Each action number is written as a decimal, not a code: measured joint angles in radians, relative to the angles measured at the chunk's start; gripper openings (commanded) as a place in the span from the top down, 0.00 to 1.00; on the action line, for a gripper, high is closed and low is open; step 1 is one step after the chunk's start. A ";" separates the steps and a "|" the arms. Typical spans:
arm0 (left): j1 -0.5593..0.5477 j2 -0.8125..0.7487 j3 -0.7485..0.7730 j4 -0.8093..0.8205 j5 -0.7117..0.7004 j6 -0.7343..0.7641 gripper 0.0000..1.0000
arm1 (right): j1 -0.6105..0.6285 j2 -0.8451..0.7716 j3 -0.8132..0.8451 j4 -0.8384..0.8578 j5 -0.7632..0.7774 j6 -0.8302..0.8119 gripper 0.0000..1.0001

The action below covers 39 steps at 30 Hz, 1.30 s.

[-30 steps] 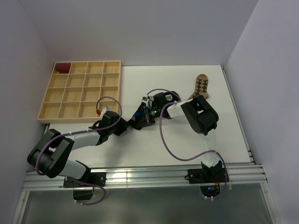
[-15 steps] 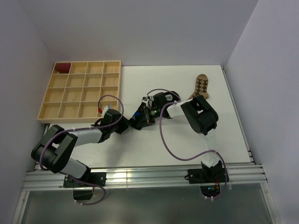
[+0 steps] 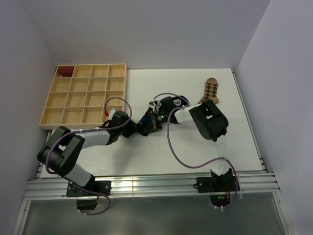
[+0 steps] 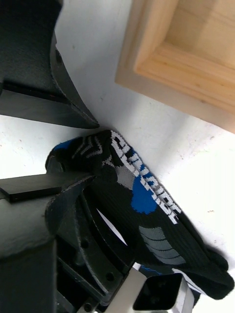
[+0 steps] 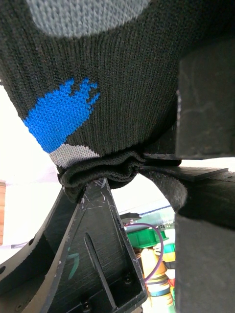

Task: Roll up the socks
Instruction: Roll the sock at the center of the board.

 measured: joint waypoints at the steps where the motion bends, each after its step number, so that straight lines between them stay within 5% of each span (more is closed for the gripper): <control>1: 0.000 0.006 0.008 -0.007 0.000 -0.005 0.53 | 0.000 0.000 0.000 -0.001 0.000 0.000 1.00; 7: 0.000 0.028 0.045 -0.053 -0.007 -0.026 0.59 | 0.000 0.000 0.012 -0.025 0.003 -0.007 1.00; 16: 0.000 0.082 0.127 -0.142 -0.009 -0.045 0.73 | 0.001 -0.013 0.024 -0.057 0.014 -0.029 0.54; 21: 0.000 0.089 0.146 -0.172 -0.013 -0.047 0.74 | 0.020 -0.104 -0.020 -0.066 0.113 -0.071 0.39; 31: -0.003 0.103 0.194 -0.241 -0.016 -0.031 0.74 | 0.053 -0.380 -0.238 -0.049 0.513 -0.218 0.38; 39: -0.006 0.115 0.230 -0.291 -0.023 -0.002 0.74 | 0.240 -0.522 -0.372 0.116 0.825 -0.410 0.45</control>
